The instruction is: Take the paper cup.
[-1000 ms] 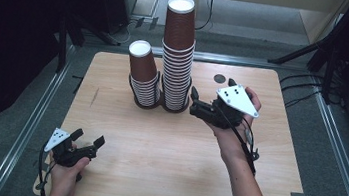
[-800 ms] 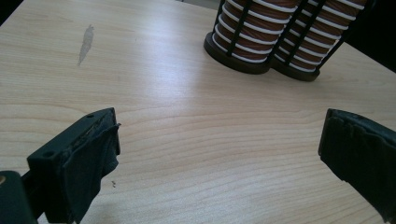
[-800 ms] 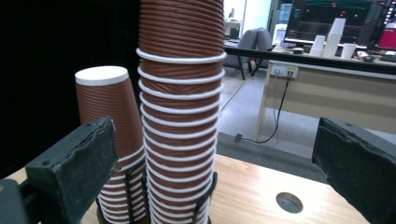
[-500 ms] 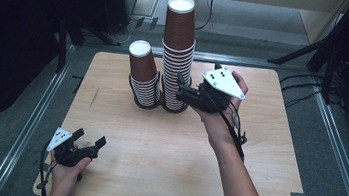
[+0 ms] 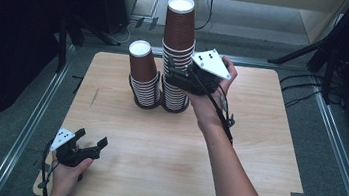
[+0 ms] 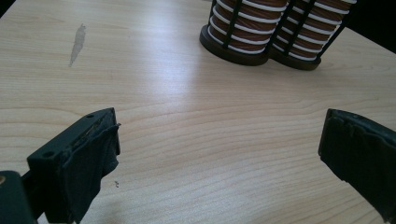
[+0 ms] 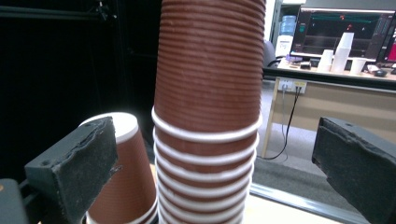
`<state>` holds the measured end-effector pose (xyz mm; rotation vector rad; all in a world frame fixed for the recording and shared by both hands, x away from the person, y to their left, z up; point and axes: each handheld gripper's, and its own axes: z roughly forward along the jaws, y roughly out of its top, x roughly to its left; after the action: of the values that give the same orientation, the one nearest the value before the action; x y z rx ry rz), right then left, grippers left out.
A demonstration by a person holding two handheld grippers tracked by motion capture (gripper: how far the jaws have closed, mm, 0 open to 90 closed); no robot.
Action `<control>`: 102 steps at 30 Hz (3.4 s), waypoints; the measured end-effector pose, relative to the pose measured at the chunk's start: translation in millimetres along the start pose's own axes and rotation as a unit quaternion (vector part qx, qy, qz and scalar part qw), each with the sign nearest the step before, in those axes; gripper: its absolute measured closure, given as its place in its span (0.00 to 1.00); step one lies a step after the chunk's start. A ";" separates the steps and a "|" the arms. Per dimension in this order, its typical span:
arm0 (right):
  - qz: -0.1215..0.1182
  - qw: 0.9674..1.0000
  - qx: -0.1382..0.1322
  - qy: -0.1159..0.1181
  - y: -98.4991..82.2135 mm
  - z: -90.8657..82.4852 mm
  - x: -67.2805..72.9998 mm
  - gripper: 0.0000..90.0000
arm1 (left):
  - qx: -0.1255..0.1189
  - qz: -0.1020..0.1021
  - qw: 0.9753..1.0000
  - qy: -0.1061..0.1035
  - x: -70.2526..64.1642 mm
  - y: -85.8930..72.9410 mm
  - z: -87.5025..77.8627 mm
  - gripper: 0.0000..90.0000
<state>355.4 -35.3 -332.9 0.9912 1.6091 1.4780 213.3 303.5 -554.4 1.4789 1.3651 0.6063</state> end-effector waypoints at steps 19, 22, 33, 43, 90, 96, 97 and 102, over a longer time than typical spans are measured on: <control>0.029 0.999 0.002 -0.031 17.8 61.0 15.7 0.00 | -0.001 -0.006 1.000 0.001 1.0 0.3 0.7 0.00; 0.035 0.998 0.002 -0.042 19.1 65.9 16.5 0.00 | -0.001 -0.007 1.000 -0.002 1.1 0.3 0.7 0.00; 0.053 0.996 0.007 -0.066 19.8 75.9 15.2 0.12 | -0.001 -0.008 1.000 -0.006 1.8 0.4 0.5 0.00; 0.036 0.997 0.007 -0.066 24.9 74.0 16.3 0.14 | -0.003 -0.009 1.000 -0.008 2.0 0.3 0.4 0.00; 0.012 0.993 -0.104 -0.055 93.9 21.8 4.9 0.15 | -0.003 -0.012 1.000 -0.002 2.1 0.4 0.9 0.00; 0.003 0.994 -0.101 -0.052 85.3 12.8 0.1 0.15 | -0.002 -0.011 1.000 -0.001 2.0 0.4 0.9 0.00; 0.003 0.994 -0.101 -0.052 85.3 12.8 0.1 0.15 | -0.002 -0.011 1.000 -0.001 2.0 0.4 0.9 0.00; 0.002 0.994 -0.099 -0.054 78.1 3.5 -8.3 0.15 | 0.000 -0.009 1.000 0.000 1.4 0.4 1.1 0.00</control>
<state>367.3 -37.8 -255.2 0.9435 1.3562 1.5276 214.8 304.5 -554.9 1.4646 1.3773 0.5957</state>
